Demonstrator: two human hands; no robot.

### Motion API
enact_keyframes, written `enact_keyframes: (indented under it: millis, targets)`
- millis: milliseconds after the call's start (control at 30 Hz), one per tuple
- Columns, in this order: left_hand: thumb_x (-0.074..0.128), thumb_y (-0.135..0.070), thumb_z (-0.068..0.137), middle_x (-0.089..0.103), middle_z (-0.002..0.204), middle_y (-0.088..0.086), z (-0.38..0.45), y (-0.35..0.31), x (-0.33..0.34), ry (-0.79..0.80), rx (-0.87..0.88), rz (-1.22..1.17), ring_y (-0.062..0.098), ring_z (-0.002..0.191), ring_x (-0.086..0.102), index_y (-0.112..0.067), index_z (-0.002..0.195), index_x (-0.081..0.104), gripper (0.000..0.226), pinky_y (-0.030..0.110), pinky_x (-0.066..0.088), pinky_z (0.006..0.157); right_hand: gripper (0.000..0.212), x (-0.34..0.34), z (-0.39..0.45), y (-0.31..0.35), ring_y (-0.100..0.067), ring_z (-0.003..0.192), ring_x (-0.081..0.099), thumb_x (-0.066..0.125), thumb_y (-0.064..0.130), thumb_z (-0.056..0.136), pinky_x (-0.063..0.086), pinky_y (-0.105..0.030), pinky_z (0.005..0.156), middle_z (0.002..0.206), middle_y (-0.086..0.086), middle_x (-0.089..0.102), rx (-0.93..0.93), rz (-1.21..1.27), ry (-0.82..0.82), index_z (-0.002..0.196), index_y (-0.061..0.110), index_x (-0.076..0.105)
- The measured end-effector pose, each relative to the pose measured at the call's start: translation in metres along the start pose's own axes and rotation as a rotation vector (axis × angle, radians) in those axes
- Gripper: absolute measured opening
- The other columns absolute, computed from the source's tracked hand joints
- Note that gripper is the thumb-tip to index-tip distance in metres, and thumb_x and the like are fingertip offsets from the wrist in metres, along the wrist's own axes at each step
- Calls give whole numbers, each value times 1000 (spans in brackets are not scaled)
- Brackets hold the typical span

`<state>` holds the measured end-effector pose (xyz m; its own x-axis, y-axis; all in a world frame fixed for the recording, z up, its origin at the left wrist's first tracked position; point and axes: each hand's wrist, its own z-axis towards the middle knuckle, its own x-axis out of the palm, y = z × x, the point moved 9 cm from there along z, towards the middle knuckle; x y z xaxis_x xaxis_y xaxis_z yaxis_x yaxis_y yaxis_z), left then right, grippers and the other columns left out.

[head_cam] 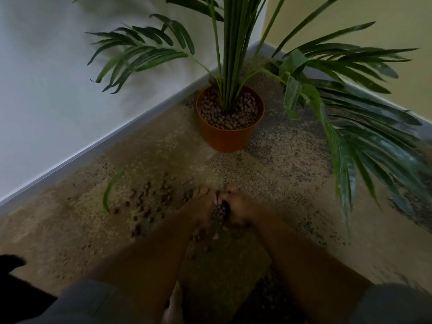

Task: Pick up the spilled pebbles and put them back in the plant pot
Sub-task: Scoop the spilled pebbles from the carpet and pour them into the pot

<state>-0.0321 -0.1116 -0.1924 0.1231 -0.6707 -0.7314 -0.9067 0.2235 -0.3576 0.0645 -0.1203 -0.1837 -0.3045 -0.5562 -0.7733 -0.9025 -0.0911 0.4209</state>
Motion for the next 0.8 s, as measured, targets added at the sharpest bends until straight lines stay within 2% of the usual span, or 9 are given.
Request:
enact_keyframes:
  millis: [100,200,300,400,433,500,600,700,800]
  targets:
    - [92,-39,46,42,127,6,0,-1,-2,-90,33,-17,26,118,44,-17,123,46,92,33,42,90,29,-1,-5,11,-24,112,53,73,20,79,45,-34,98,125,-5,50,-93,166,-73,107,16,67]
    - [87,-33,58,60,112,9,0,-2,-9,-163,52,-101,29,101,60,-16,100,54,56,32,45,78,23,-3,-8,17,-27,106,54,73,14,79,46,-33,93,118,-9,54,-103,212,-97,102,12,70]
    - [79,-28,69,68,97,12,0,-2,-14,-172,38,-123,30,91,64,-21,77,50,31,29,44,69,13,-12,-9,23,-29,102,57,70,12,83,46,-34,90,108,-15,62,-145,209,-157,94,7,74]
    - [67,-22,82,69,92,11,2,1,-17,-157,3,-159,27,87,65,-15,80,63,8,24,40,66,11,-16,-8,7,-29,84,66,64,-2,85,58,-38,78,95,-16,68,19,569,-179,91,-1,74]
    - [65,-19,84,68,90,9,2,6,-16,-129,-39,-237,22,84,65,-13,87,68,7,22,41,66,14,-11,-7,-2,-24,80,67,63,-7,85,61,-34,72,95,-14,68,142,766,-135,94,-2,73]
    - [59,-10,89,65,88,7,1,13,-8,-44,-164,-609,15,76,61,-8,102,69,17,22,49,65,14,2,-8,-11,-18,81,66,61,-8,86,61,-27,66,98,-12,66,347,1111,-45,93,1,70]
    - [45,-1,93,60,84,5,-8,9,4,25,-324,-1298,10,73,56,-2,116,61,28,21,53,69,16,6,-7,-12,-16,76,63,53,-4,90,57,-19,56,91,-11,63,437,1450,-12,89,8,64]
    - [42,-11,94,63,75,3,-16,2,6,43,-380,-1609,7,61,58,-6,93,65,23,14,49,53,8,12,-8,-3,-12,59,56,52,4,91,48,-14,43,78,-9,58,451,1736,42,88,5,60]
    - [40,-32,100,54,59,-3,-20,-4,2,45,-391,-1702,3,45,50,-15,72,57,36,12,39,41,7,13,-5,6,-7,47,49,60,11,91,36,-10,32,75,-6,57,380,1846,86,92,4,61]
